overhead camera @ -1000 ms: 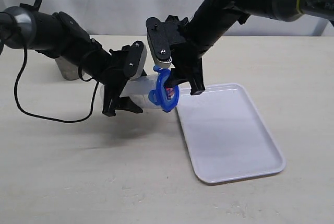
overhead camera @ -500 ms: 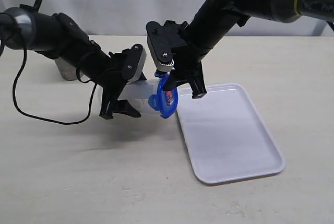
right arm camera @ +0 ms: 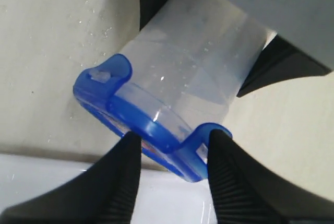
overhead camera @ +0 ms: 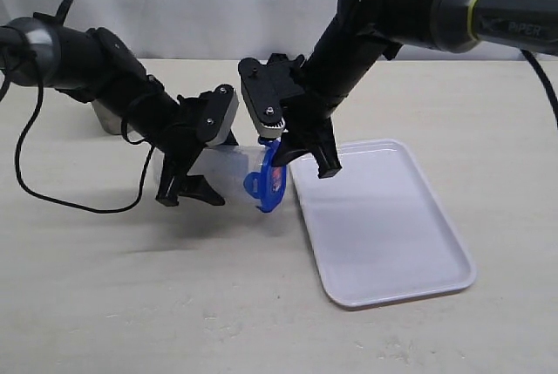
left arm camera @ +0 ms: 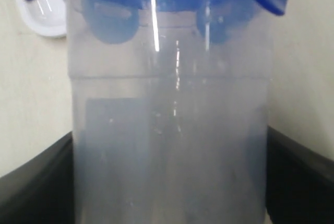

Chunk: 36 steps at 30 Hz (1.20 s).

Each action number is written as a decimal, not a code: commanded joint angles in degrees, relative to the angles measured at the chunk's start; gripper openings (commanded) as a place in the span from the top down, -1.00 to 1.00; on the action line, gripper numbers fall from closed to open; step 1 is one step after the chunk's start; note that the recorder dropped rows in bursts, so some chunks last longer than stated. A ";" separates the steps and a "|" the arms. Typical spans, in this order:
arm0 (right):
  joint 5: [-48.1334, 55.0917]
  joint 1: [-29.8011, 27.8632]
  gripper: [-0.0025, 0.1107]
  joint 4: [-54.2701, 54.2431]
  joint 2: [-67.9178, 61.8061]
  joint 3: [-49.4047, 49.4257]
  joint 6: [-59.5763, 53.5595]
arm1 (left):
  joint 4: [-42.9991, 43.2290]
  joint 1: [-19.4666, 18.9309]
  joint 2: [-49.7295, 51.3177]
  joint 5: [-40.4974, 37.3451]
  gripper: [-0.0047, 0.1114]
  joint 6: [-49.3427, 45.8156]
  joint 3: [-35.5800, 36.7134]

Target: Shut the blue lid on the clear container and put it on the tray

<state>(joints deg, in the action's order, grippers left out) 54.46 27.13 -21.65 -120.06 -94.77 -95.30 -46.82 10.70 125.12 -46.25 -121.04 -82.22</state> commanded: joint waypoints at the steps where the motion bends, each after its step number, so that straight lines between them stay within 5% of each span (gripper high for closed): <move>1: 2.74 2.73 0.29 -3.43 -2.45 0.44 0.03 | -9.69 0.70 -1.57 -1.20 0.92 -1.63 -0.85; 23: 3.41 3.59 0.29 -5.65 -6.16 0.44 -0.23 | -9.38 0.70 -1.47 -5.39 0.92 -1.63 -0.85; 36: -0.78 -1.87 0.29 -6.46 10.25 0.22 11.84 | -15.13 0.70 -1.47 -7.79 0.92 -1.63 -0.95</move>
<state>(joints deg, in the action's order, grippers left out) 55.59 26.29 -22.36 -113.83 -94.55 -87.01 -55.02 10.14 124.18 -51.52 -121.04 -82.54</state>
